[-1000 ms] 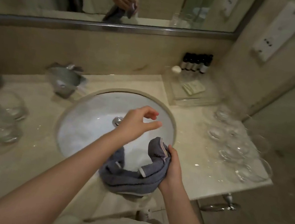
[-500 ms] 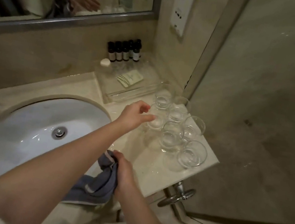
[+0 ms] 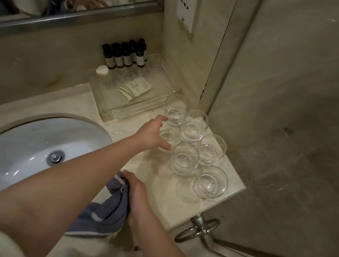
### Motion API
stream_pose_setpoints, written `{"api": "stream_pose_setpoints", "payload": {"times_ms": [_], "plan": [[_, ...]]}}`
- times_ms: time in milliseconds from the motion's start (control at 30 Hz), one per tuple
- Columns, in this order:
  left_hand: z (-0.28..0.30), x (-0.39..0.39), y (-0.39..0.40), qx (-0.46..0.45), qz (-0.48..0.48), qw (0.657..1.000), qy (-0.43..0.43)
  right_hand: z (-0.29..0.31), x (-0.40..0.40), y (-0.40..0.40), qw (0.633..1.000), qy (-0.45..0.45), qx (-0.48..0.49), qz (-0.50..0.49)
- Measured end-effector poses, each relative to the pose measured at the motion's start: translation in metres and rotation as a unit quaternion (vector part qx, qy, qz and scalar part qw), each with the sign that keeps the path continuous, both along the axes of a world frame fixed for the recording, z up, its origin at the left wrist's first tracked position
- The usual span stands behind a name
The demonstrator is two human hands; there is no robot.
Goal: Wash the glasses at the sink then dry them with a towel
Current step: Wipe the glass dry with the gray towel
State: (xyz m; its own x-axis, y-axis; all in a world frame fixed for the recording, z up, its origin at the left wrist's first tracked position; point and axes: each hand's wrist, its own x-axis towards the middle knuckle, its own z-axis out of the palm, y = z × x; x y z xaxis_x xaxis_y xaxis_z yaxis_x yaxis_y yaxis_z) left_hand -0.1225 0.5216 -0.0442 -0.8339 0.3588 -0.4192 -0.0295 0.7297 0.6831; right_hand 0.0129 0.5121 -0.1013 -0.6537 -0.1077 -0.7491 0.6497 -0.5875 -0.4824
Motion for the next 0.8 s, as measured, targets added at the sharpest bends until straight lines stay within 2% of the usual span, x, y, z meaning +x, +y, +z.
{"api": "stream_pose_setpoints", "payload": {"times_ms": [133,400,567,667,800], "plan": [[-0.007,0.001,0.005,0.032,0.021,0.999,-0.004,0.008,0.001,0.007,0.997,0.021,0.067,-0.001],[-0.011,0.006,-0.014,0.092,0.07,0.993,-0.009,0.015,0.008,0.013,0.984,0.115,0.136,-0.015],[-0.006,0.012,-0.053,0.138,0.142,0.98,-0.007,0.024,0.007,0.013,0.984,0.113,0.122,-0.068],[0.003,0.018,-0.086,0.18,0.202,0.963,-0.002,0.025,0.004,0.011,0.983,0.103,0.125,-0.091],[0.02,0.03,-0.135,0.252,0.292,0.922,0.017,0.032,-0.002,-0.001,0.981,0.099,0.11,-0.125]]}}
